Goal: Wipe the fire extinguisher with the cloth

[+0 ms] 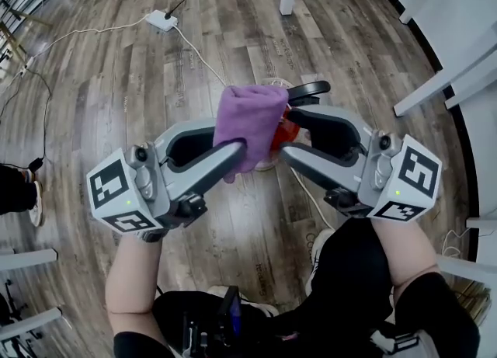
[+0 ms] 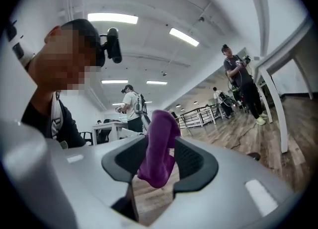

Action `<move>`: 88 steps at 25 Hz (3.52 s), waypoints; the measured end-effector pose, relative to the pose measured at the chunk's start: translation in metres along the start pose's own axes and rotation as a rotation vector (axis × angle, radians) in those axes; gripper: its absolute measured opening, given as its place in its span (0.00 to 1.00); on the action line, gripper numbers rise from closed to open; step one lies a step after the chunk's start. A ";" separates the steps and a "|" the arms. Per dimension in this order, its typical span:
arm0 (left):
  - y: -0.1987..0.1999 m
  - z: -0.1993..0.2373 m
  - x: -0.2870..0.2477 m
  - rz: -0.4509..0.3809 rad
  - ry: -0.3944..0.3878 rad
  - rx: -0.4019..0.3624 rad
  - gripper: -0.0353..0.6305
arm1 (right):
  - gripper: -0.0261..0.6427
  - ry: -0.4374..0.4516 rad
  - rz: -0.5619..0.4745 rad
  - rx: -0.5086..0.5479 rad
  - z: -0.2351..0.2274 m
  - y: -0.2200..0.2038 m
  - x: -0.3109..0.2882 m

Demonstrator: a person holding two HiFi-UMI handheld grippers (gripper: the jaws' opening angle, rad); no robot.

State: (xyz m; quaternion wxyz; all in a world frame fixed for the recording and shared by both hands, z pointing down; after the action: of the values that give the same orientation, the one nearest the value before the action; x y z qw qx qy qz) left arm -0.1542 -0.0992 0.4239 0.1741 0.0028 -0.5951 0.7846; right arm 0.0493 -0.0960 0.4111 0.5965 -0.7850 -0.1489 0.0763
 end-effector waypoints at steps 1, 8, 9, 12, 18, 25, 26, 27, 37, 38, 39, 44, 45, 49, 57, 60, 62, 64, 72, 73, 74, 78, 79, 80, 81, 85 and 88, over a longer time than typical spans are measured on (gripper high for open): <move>-0.001 0.001 0.002 -0.029 0.000 0.029 0.15 | 0.31 0.008 0.009 0.015 0.002 0.000 -0.001; -0.010 -0.012 -0.009 -0.060 0.009 0.000 0.16 | 0.37 0.102 0.048 -0.136 0.002 -0.014 -0.016; -0.012 -0.014 -0.011 -0.061 0.009 0.000 0.16 | 0.36 0.128 0.051 -0.165 0.001 -0.017 -0.017; -0.017 -0.014 -0.014 -0.063 0.006 0.013 0.17 | 0.16 0.190 0.051 -0.207 -0.002 -0.021 -0.015; -0.009 -0.022 -0.008 -0.018 0.074 -0.115 0.19 | 0.13 0.144 -0.077 -0.202 -0.018 0.019 0.024; -0.041 -0.061 -0.004 0.332 0.045 -0.332 0.05 | 0.13 0.099 0.174 -0.107 -0.107 0.083 0.055; -0.047 -0.069 -0.007 0.380 0.022 -0.369 0.05 | 0.13 0.110 0.240 -0.098 -0.118 0.086 0.050; -0.052 -0.077 -0.011 0.415 -0.005 -0.400 0.05 | 0.13 0.131 0.298 -0.092 -0.130 0.089 0.045; -0.088 -0.116 -0.025 0.443 -0.059 -0.380 0.05 | 0.13 0.386 0.460 -0.638 -0.251 -0.034 -0.013; -0.089 -0.113 -0.022 0.436 -0.038 -0.364 0.05 | 0.13 0.412 0.462 -0.688 -0.253 -0.052 -0.016; -0.090 -0.109 -0.019 0.425 -0.021 -0.343 0.05 | 0.13 0.436 0.472 -0.730 -0.254 -0.069 -0.019; -0.094 -0.100 -0.012 0.423 -0.002 -0.287 0.05 | 0.13 0.463 0.631 -0.818 -0.248 -0.146 -0.031; -0.096 -0.100 -0.013 0.428 -0.004 -0.284 0.05 | 0.13 0.457 0.649 -0.829 -0.248 -0.160 -0.033; -0.102 -0.095 -0.013 0.437 -0.011 -0.255 0.05 | 0.13 0.410 0.656 -0.892 -0.253 -0.216 -0.037; -0.110 -0.084 -0.007 0.458 0.032 -0.170 0.05 | 0.12 0.083 0.745 -0.896 -0.275 -0.324 -0.006; -0.114 -0.081 -0.001 0.496 0.044 -0.163 0.05 | 0.12 0.112 0.683 -0.900 -0.272 -0.310 0.000; -0.116 -0.078 0.001 0.504 0.052 -0.156 0.05 | 0.12 0.144 0.633 -0.908 -0.268 -0.298 0.002; -0.116 -0.076 -0.001 0.500 0.050 -0.156 0.05 | 0.12 0.175 0.584 -0.917 -0.265 -0.287 0.005; -0.116 -0.085 -0.003 0.468 0.006 -0.194 0.05 | 0.12 0.262 0.419 -0.947 -0.254 -0.263 0.014; -0.115 -0.088 -0.003 0.455 0.002 -0.198 0.05 | 0.12 0.263 0.400 -0.942 -0.253 -0.257 0.016; -0.114 -0.091 -0.003 0.442 -0.004 -0.204 0.05 | 0.12 0.259 0.381 -0.932 -0.253 -0.249 0.019; -0.108 -0.103 -0.003 0.416 -0.036 -0.243 0.05 | 0.12 0.174 0.315 -0.804 -0.258 -0.182 0.042; -0.108 -0.106 -0.002 0.416 -0.040 -0.250 0.05 | 0.12 0.145 0.306 -0.752 -0.258 -0.159 0.049; -0.108 -0.109 -0.001 0.423 -0.041 -0.254 0.05 | 0.12 0.117 0.300 -0.692 -0.256 -0.134 0.054; -0.110 -0.109 0.000 0.436 -0.037 -0.255 0.05 | 0.12 0.091 0.296 -0.620 -0.252 -0.107 0.058; -0.115 -0.107 0.004 0.457 -0.028 -0.217 0.05 | 0.12 -0.019 0.323 -0.250 -0.215 0.011 0.057; -0.113 -0.109 0.004 0.426 -0.035 -0.182 0.05 | 0.12 -0.114 0.386 -0.026 -0.188 0.076 0.051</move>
State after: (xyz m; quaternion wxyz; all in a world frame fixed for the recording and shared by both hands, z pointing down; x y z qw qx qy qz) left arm -0.1049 0.0299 0.4983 -0.0062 -0.1249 -0.6534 0.7466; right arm 0.1644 -0.2691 0.3934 0.5512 -0.8009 -0.0301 0.2319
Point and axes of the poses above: the fingertips, and each gripper's own axes: x backward along the fingers, z to its left, y out of its top, the point moved 8 cm from there along x, backward along the fingers, and after that the axes turned 2 degrees about -x, right-handed, at the moved point
